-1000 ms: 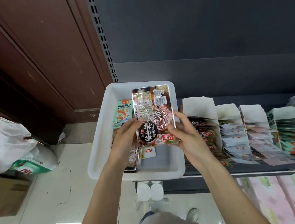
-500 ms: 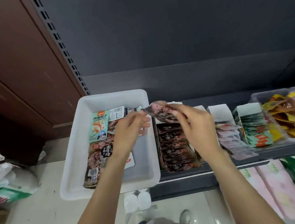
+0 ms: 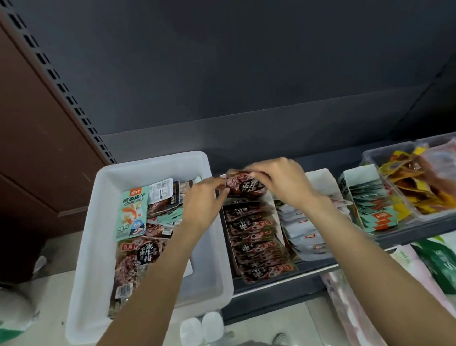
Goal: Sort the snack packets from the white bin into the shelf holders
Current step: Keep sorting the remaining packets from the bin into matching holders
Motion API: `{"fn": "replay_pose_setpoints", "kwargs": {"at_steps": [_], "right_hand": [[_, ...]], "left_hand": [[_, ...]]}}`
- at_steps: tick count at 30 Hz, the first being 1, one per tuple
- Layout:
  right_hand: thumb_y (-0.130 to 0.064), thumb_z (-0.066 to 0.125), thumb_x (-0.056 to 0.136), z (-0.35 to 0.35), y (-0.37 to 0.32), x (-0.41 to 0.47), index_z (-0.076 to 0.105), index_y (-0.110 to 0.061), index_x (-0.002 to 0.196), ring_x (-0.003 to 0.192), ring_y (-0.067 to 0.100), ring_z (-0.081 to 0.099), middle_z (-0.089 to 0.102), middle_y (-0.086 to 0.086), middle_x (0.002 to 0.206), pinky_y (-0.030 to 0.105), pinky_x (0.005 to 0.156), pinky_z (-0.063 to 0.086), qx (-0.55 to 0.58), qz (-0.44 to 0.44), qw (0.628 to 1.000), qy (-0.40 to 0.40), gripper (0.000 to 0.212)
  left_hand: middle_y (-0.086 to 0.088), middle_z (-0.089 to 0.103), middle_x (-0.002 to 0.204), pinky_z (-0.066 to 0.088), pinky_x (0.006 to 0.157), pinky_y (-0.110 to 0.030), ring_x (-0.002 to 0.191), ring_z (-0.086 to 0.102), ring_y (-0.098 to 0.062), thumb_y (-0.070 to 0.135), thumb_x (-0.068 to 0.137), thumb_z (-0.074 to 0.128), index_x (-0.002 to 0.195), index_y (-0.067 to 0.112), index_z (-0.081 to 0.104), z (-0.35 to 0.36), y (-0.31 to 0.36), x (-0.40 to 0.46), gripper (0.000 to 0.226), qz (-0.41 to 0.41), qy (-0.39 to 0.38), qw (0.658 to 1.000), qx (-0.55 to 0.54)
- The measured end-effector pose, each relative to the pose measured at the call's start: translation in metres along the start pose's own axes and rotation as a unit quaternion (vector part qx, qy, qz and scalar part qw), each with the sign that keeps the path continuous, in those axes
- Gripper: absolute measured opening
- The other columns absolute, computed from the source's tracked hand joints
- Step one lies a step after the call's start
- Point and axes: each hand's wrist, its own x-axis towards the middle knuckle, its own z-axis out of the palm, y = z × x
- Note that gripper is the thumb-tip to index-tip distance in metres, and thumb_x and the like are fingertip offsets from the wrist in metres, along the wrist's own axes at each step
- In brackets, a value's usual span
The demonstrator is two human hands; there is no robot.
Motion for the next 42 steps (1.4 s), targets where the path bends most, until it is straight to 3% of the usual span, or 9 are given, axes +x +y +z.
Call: {"fn": "replay_pose_setpoints", "kwargs": {"at_steps": [7, 10, 12, 14, 17, 23, 33, 37, 42], "right_hand": [[-0.036, 0.040, 0.100, 0.026, -0.007, -0.007, 0.053, -0.028, 0.132, 0.113, 0.026, 0.058, 0.062, 0.002, 0.126, 0.039, 0.089, 0.048, -0.065, 0.024, 0.979, -0.194, 0.035], [-0.031, 0.050, 0.097, 0.008, -0.016, -0.024, 0.053, -0.023, 0.134, 0.115, 0.017, 0.058, 0.061, -0.002, 0.129, 0.035, 0.091, 0.048, 0.010, 0.061, 0.997, -0.048, 0.037], [-0.020, 0.052, 0.095, -0.003, -0.036, -0.040, 0.061, -0.018, 0.123, 0.101, 0.012, 0.064, 0.068, -0.004, 0.113, 0.030, 0.087, 0.052, 0.113, 0.057, 0.987, 0.097, 0.029], [-0.017, 0.050, 0.094, -0.002, -0.063, -0.047, 0.066, -0.017, 0.112, 0.086, 0.008, 0.067, 0.071, -0.007, 0.097, 0.024, 0.079, 0.053, 0.181, 0.041, 0.973, 0.141, 0.024], [-0.020, 0.050, 0.095, 0.029, -0.108, -0.042, 0.068, -0.018, 0.108, 0.079, 0.008, 0.067, 0.072, -0.007, 0.095, 0.031, 0.072, 0.055, 0.209, -0.001, 0.977, 0.029, 0.022], [-0.020, 0.046, 0.098, 0.129, -0.164, -0.015, 0.050, -0.011, 0.133, 0.097, 0.022, 0.060, 0.064, 0.008, 0.113, 0.033, 0.074, 0.048, 0.122, -0.015, 0.948, -0.293, 0.036], [-0.013, 0.062, 0.086, 0.185, -0.179, -0.012, 0.042, -0.010, 0.133, 0.119, 0.033, 0.050, 0.052, 0.014, 0.129, 0.036, 0.096, 0.044, 0.141, 0.131, 0.929, -0.317, 0.051], [-0.006, 0.063, 0.086, 0.157, -0.166, -0.011, 0.035, -0.012, 0.137, 0.093, 0.019, 0.059, 0.060, 0.004, 0.108, 0.028, 0.077, 0.051, 0.225, 0.225, 0.900, -0.298, 0.058], [-0.012, 0.069, 0.085, 0.100, -0.163, -0.017, 0.044, -0.016, 0.138, 0.094, 0.009, 0.063, 0.066, -0.009, 0.094, 0.027, 0.093, 0.049, 0.470, 0.295, 0.829, -0.071, 0.060]], "left_hand": [[0.002, 0.064, 0.113, 0.041, 0.096, -0.031, 0.110, 0.053, -0.018, 0.010, 0.085, 0.065, 0.108, 0.021, 0.068, -0.004, -0.012, -0.013, 0.026, 0.031, -0.010, 0.999, -0.031], [0.004, 0.065, 0.109, 0.045, 0.091, -0.026, 0.101, 0.058, -0.012, 0.010, 0.086, 0.064, 0.109, 0.020, 0.068, -0.023, -0.016, -0.030, 0.026, -0.002, 0.025, 0.995, -0.095], [0.009, 0.066, 0.100, 0.049, 0.082, -0.021, 0.089, 0.061, -0.003, 0.016, 0.089, 0.061, 0.108, 0.019, 0.067, -0.041, -0.024, -0.051, 0.020, -0.046, 0.087, 0.986, -0.134], [0.011, 0.066, 0.095, 0.049, 0.072, -0.018, 0.080, 0.062, -0.002, 0.024, 0.089, 0.057, 0.104, 0.020, 0.067, -0.058, -0.035, -0.078, 0.018, -0.094, 0.133, 0.979, -0.126], [0.003, 0.067, 0.092, 0.048, 0.067, -0.027, 0.076, 0.062, -0.012, 0.017, 0.086, 0.064, 0.103, 0.018, 0.065, -0.072, -0.067, -0.117, 0.017, -0.181, 0.112, 0.977, -0.030], [-0.017, 0.051, 0.124, 0.039, 0.093, -0.042, 0.113, 0.047, -0.037, 0.028, 0.080, 0.066, 0.138, 0.012, 0.038, -0.067, -0.116, -0.151, 0.066, -0.332, -0.131, 0.930, 0.087], [-0.012, 0.033, 0.148, 0.026, 0.111, -0.046, 0.135, 0.030, -0.035, 0.033, 0.092, 0.045, 0.136, 0.015, 0.040, -0.035, -0.118, -0.155, 0.048, -0.246, -0.237, 0.920, 0.192], [0.000, 0.056, 0.129, 0.039, 0.099, -0.034, 0.121, 0.050, -0.023, 0.033, 0.095, 0.049, 0.131, 0.024, 0.049, -0.062, -0.098, -0.144, 0.037, -0.286, -0.183, 0.940, -0.035], [0.008, 0.060, 0.125, 0.051, 0.092, -0.034, 0.114, 0.057, -0.011, 0.056, 0.084, 0.051, 0.129, 0.032, 0.051, -0.090, -0.059, -0.132, 0.051, -0.378, -0.046, 0.804, -0.457]]}}
